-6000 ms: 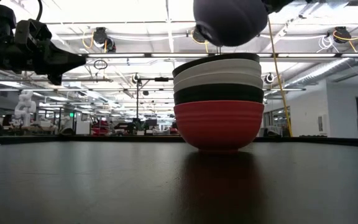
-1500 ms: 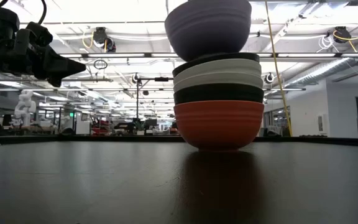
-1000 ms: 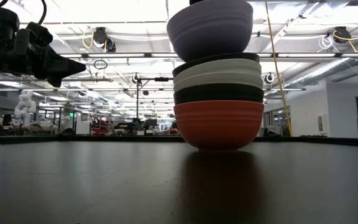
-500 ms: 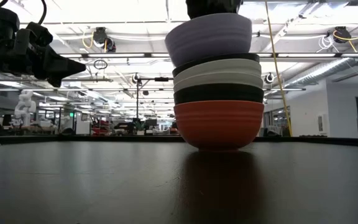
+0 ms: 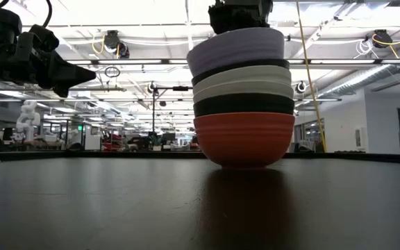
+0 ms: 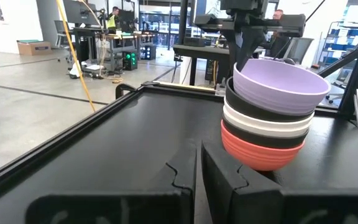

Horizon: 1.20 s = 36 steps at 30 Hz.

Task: Nest bowls inside each other
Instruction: Stack the purple bowl on top of the black bowl

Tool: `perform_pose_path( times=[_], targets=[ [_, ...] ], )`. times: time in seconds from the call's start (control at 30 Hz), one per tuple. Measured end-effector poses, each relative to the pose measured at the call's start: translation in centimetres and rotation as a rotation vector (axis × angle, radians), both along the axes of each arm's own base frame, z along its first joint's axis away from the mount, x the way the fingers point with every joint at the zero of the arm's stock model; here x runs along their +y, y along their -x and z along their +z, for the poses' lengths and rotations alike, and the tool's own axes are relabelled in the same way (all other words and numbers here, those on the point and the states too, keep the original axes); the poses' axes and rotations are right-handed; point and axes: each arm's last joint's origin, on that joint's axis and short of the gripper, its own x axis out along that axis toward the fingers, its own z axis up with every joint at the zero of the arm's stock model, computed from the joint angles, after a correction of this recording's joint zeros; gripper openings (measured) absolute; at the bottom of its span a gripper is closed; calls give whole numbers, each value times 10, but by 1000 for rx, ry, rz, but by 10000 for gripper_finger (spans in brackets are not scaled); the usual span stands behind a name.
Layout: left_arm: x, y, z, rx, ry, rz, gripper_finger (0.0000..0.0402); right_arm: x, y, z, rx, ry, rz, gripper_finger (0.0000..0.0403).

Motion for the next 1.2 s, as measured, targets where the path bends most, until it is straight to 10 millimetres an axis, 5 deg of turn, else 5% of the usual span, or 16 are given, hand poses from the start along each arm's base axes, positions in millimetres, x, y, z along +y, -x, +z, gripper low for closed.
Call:
perform_pose_path(
  times=[1.2],
  targets=[
    [0,0,0,1,0,0,26,0,0,-20,26,32,-33,2]
  ],
)
